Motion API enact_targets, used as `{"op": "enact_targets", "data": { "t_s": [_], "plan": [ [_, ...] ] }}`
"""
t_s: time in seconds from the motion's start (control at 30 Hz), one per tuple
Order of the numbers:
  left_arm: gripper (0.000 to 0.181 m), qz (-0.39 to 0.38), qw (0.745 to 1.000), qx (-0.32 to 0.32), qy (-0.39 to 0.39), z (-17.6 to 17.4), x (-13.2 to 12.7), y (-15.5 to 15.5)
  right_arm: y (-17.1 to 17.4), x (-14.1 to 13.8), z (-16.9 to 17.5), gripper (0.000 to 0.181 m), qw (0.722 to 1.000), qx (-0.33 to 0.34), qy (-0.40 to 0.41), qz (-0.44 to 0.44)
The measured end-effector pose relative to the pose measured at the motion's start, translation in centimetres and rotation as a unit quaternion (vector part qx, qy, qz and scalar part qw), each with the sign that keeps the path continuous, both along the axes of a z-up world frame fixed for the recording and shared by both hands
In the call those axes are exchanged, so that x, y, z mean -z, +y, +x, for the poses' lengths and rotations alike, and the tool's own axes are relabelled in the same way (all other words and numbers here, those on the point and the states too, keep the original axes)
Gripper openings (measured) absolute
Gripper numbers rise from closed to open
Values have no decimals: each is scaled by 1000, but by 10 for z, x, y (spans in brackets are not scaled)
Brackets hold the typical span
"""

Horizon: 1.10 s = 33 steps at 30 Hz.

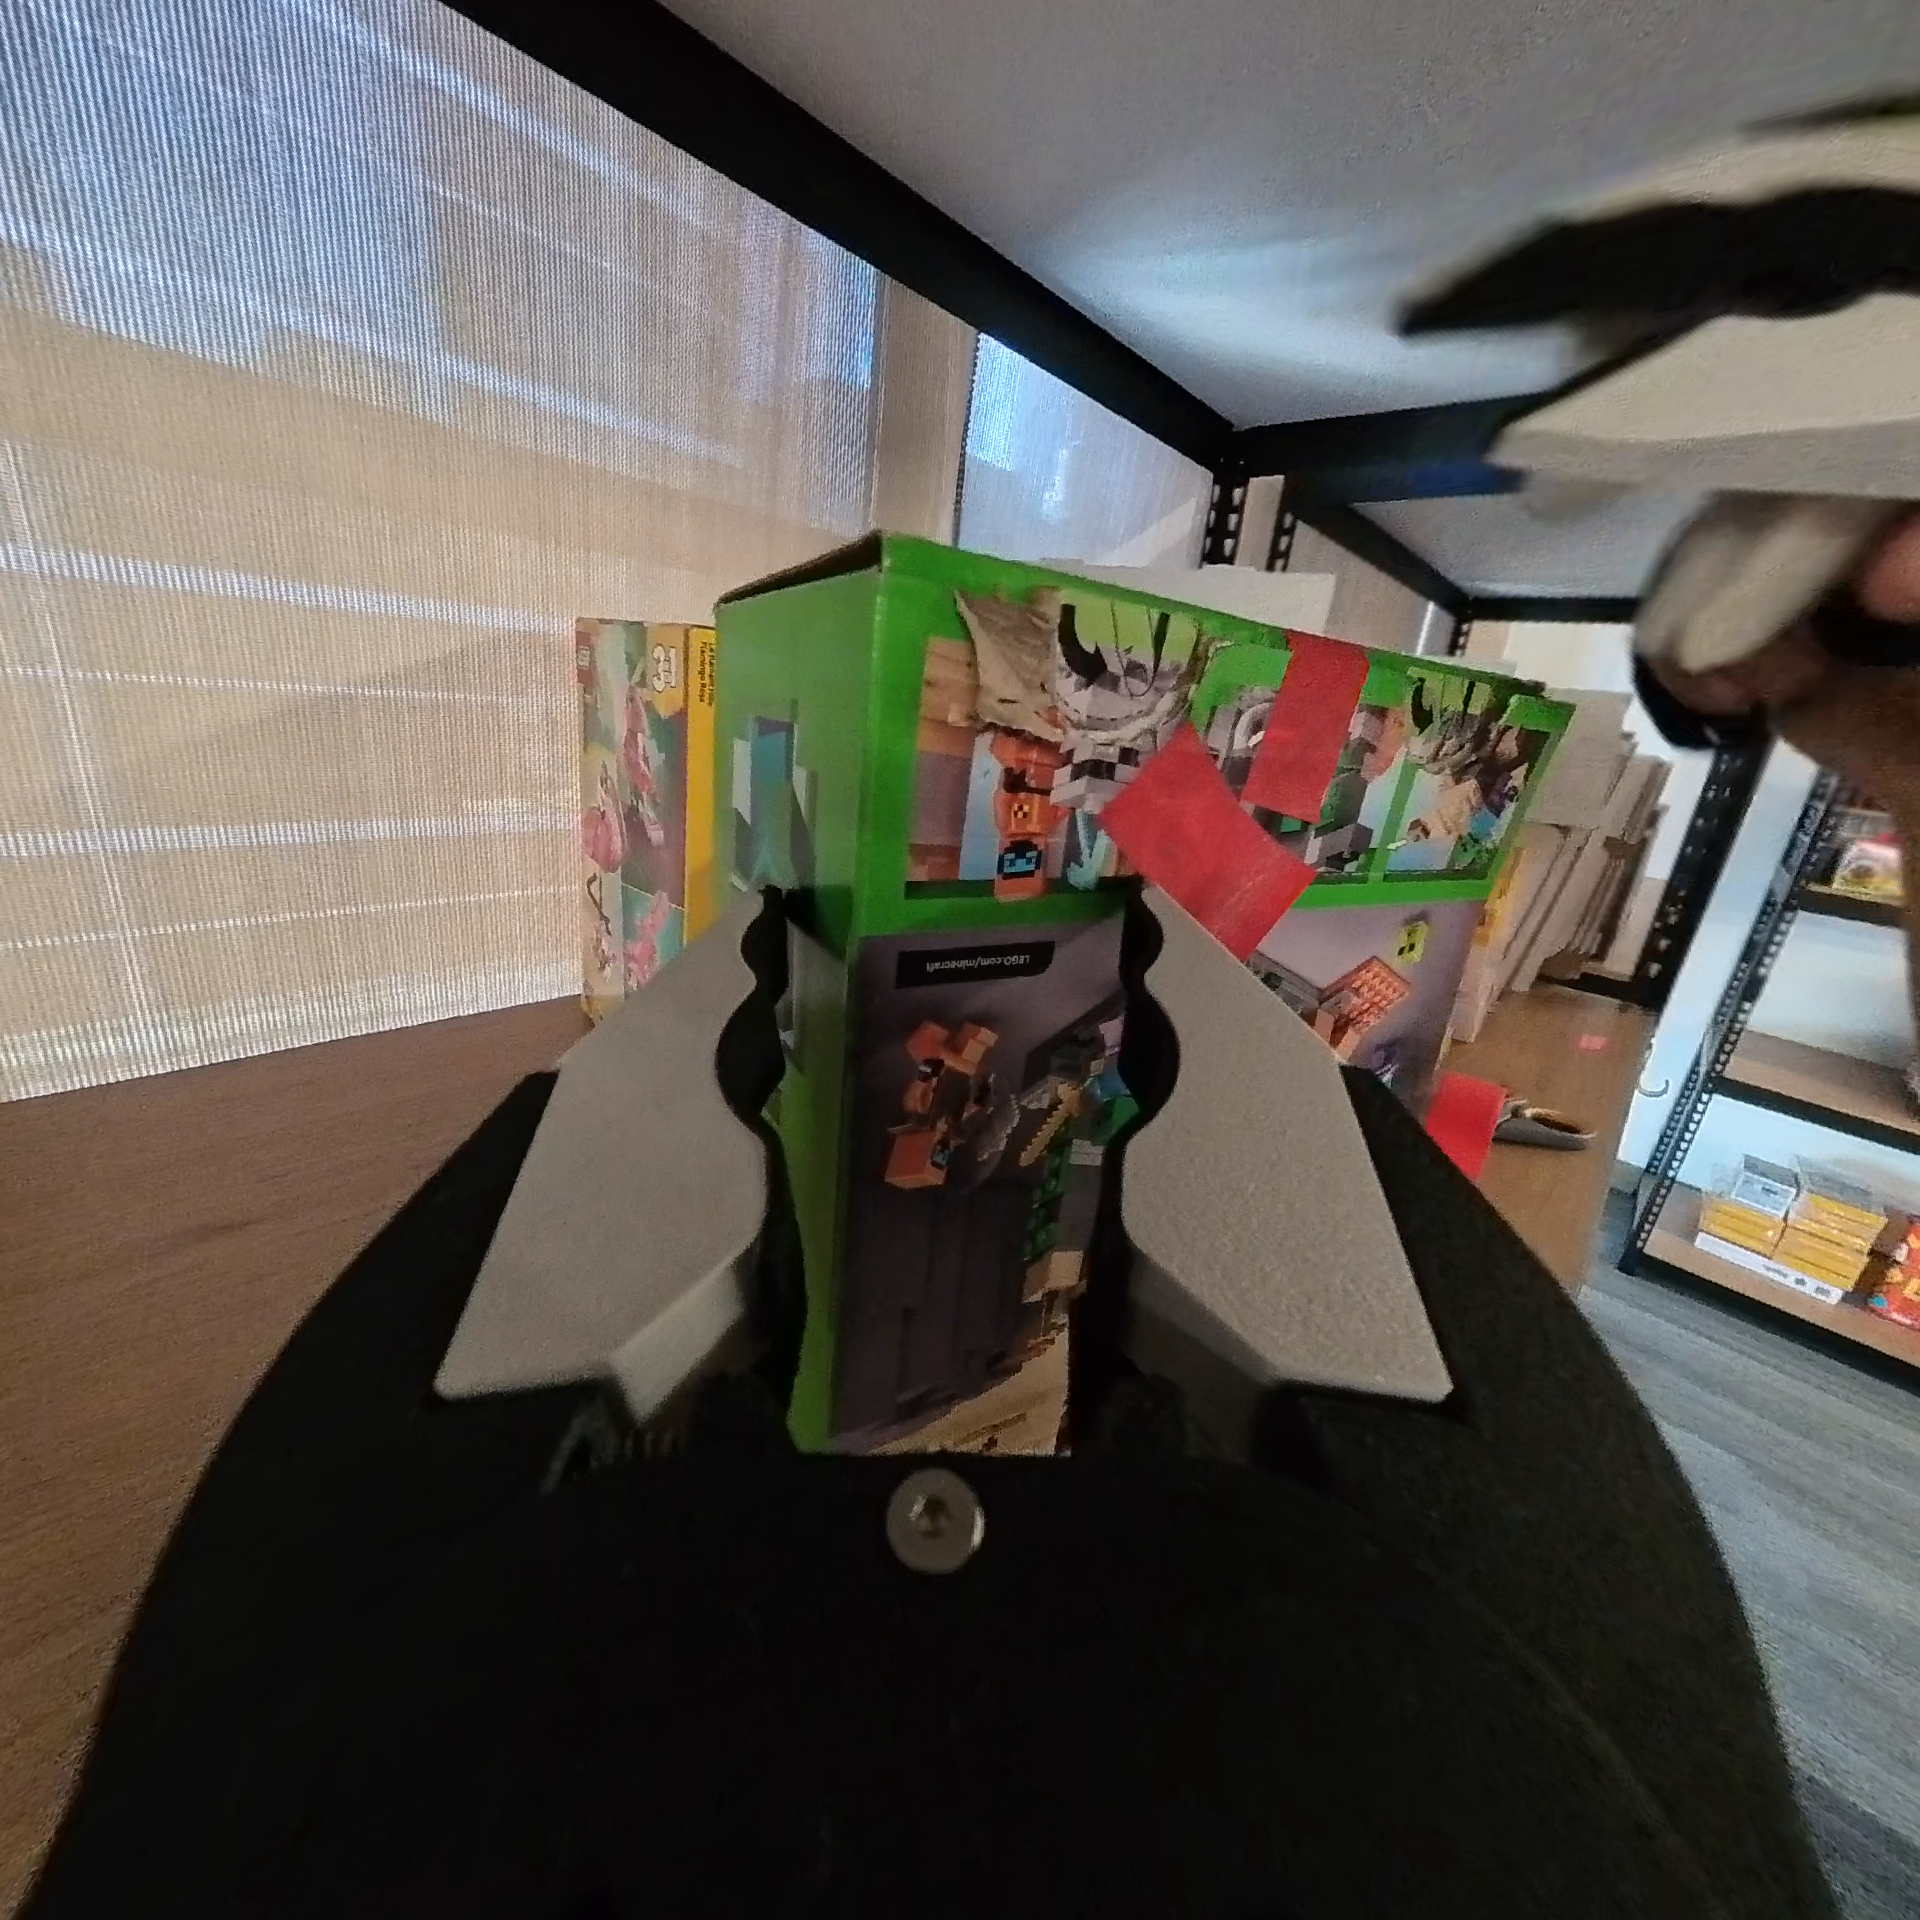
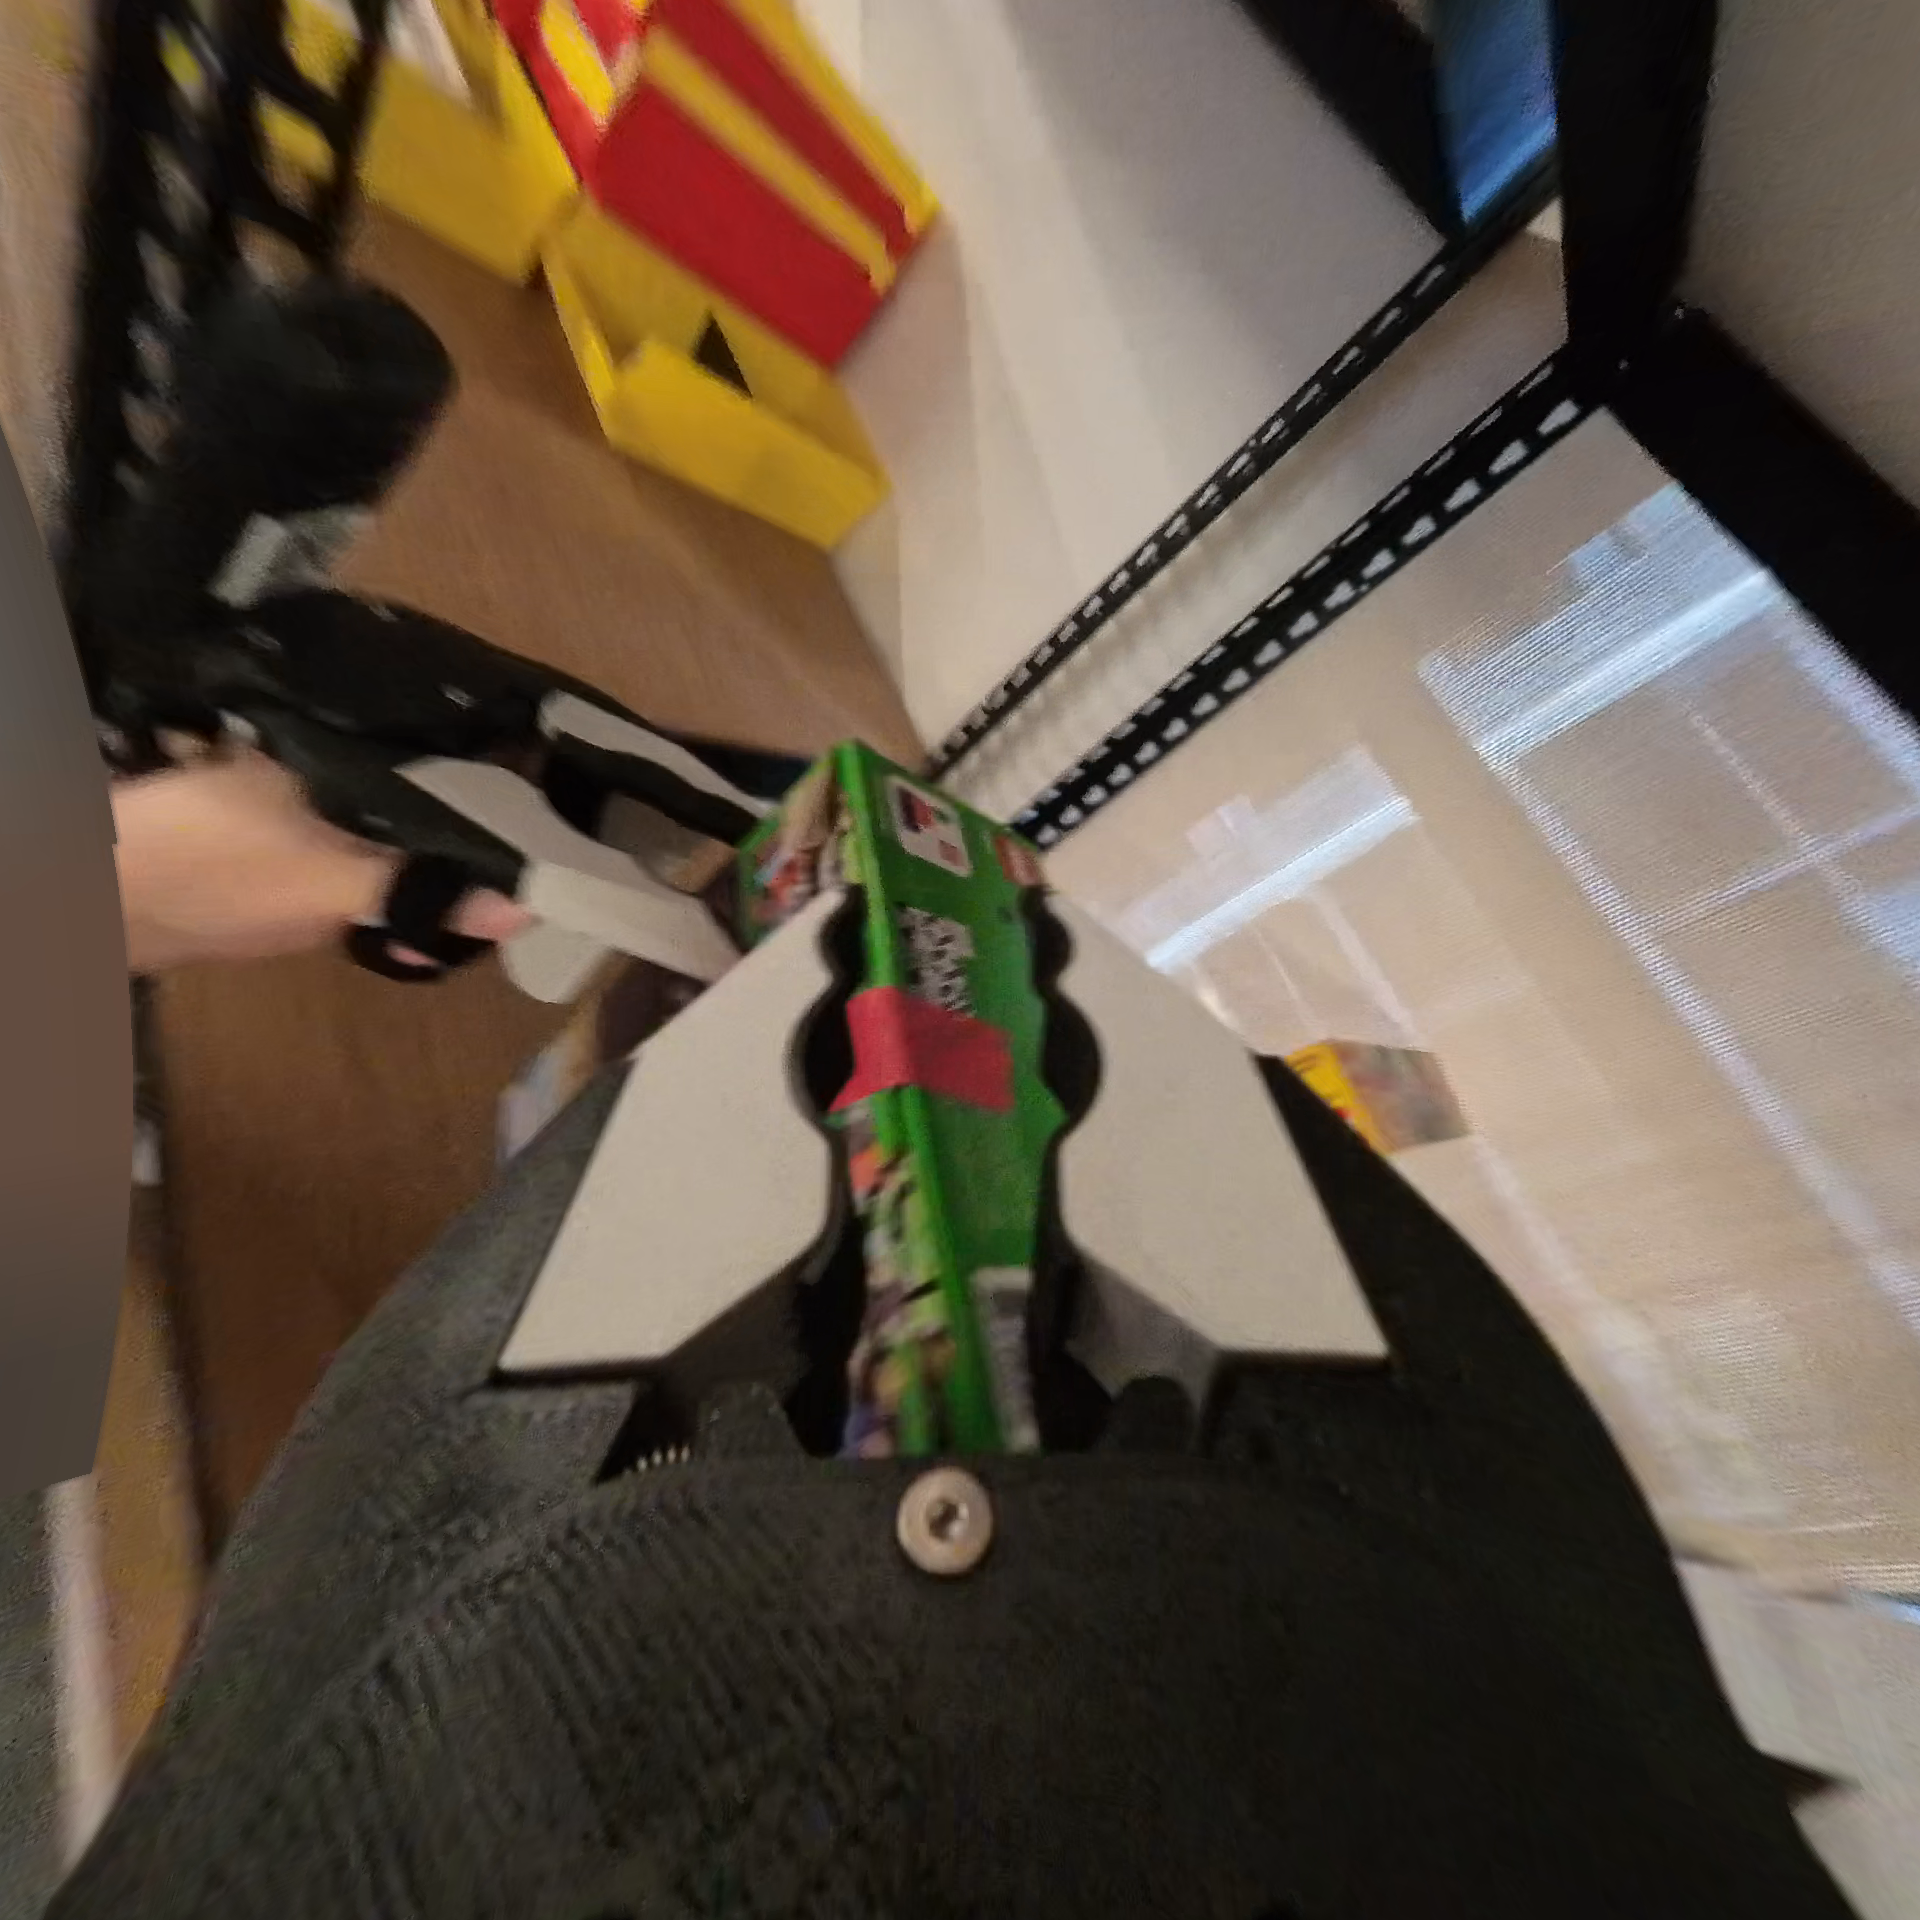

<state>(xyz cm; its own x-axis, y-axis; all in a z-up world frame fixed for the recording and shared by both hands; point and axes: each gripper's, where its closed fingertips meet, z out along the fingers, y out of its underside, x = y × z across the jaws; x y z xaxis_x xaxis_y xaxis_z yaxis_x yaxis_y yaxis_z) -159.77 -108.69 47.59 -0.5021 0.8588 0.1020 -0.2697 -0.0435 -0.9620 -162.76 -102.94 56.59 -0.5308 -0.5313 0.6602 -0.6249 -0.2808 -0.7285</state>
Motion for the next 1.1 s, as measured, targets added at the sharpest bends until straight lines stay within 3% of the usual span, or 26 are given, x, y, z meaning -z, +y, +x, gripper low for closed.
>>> {"op": "enact_targets", "data": {
  "t_s": [0.07,0.2,0.3,0.43,0.5,0.57,0.67,0.77,0.9,1.0,1.1],
  "plan": [
    [62,1,1000,-8,-2,-1,0,2,24,15,-5,0,996,-19,-74,43],
    [62,2,999,-28,-15,-5,1,9,30,59,-19,0,967,-3,-185,176],
    [59,-4,999,-42,-26,-9,2,17,27,73,-12,0,937,-13,-229,262],
    [49,-24,998,-42,-41,-6,0,30,26,67,0,0,942,2,-190,277],
    [56,-63,996,-53,-21,8,-16,37,23,66,1,0,947,26,-158,277],
    [55,-155,983,-97,0,29,-43,49,21,66,5,0,947,30,-140,288],
    [42,-262,957,-127,14,38,-77,70,14,72,9,0,937,35,-131,321],
    [16,-278,956,-94,8,19,-92,76,10,79,15,0,927,22,-136,349],
    [3,-284,954,-55,-79,-15,-89,68,1,80,9,0,922,34,-160,350],
    [2,-290,944,-55,-148,-28,-82,60,0,81,7,0,920,31,-171,352],
    [2,-283,942,-13,-178,-39,-77,63,0,82,5,0,920,34,-174,351]
  ]
}}
